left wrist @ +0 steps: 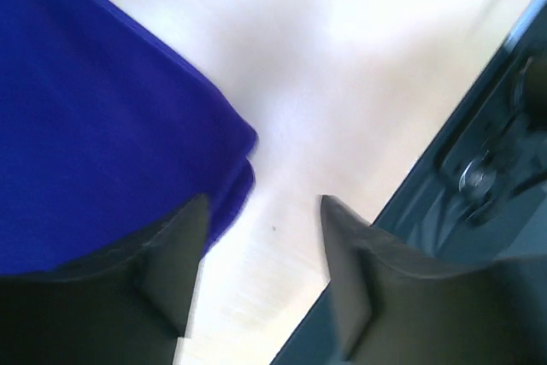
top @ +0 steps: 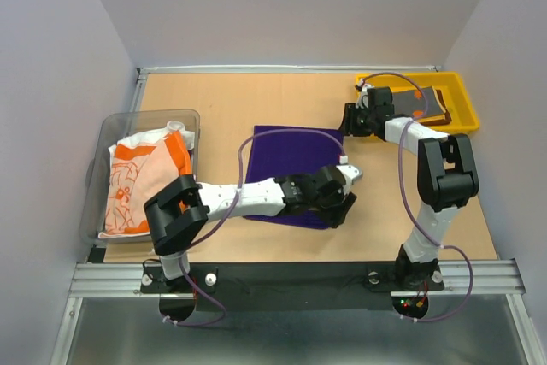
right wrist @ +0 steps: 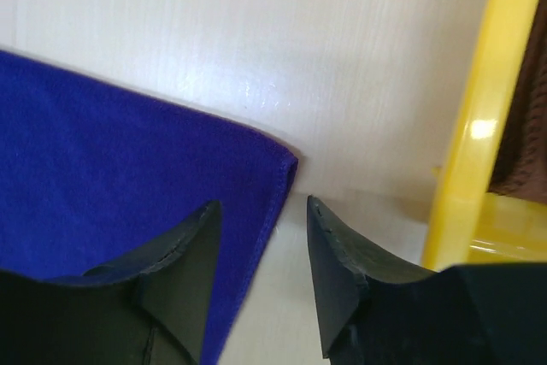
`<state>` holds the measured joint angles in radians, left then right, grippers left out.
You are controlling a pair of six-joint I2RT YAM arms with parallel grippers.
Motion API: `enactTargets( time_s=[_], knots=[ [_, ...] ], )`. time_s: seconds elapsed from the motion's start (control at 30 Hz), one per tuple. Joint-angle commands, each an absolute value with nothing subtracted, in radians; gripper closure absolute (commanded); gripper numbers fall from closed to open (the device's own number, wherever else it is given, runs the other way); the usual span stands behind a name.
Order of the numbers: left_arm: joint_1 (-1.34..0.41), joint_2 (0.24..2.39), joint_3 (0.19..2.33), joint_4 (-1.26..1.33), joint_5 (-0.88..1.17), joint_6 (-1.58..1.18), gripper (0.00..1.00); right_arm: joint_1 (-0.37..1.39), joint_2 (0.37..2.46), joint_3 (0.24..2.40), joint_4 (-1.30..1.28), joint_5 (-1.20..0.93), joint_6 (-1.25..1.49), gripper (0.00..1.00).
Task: Fold and stack the towels
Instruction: Fold the towel
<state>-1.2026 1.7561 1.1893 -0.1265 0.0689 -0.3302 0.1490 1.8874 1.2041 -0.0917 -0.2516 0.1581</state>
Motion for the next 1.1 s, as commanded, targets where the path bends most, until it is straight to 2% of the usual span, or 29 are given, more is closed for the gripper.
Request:
enactTargets(
  time_s=[0.0,0.07,0.1,0.17,0.23,0.57,1.07],
  knots=[
    [-1.105,1.632,1.264,-0.182,0.008,-0.315,0.27,0.138,1.835,1.291,-0.205,-0.252,-0.032,0.47],
    [-1.053,1.583,1.261,-0.202,-0.033,-0.290,0.17,0.135,1.851,1.325,-0.265,-0.253,-0.092,0.46],
    [-1.028,1.568,1.256,-0.210,-0.044,-0.276,0.15,0.132,1.883,1.374,-0.291,-0.258,-0.113,0.42],
    [-0.934,1.526,1.226,-0.236,-0.061,-0.232,0.06,0.132,1.917,1.420,-0.349,-0.268,-0.172,0.41],
    [-0.840,1.485,1.197,-0.250,-0.077,-0.186,0.01,0.130,1.962,1.474,-0.376,-0.290,-0.221,0.41],
    [-0.605,1.414,1.108,-0.213,-0.101,-0.037,0.01,0.130,2.115,1.655,-0.555,-0.322,-0.371,0.45],
    [-0.460,1.653,1.340,-0.164,-0.037,0.129,0.04,0.130,2.210,1.723,-0.627,-0.377,-0.443,0.52]
  ],
)
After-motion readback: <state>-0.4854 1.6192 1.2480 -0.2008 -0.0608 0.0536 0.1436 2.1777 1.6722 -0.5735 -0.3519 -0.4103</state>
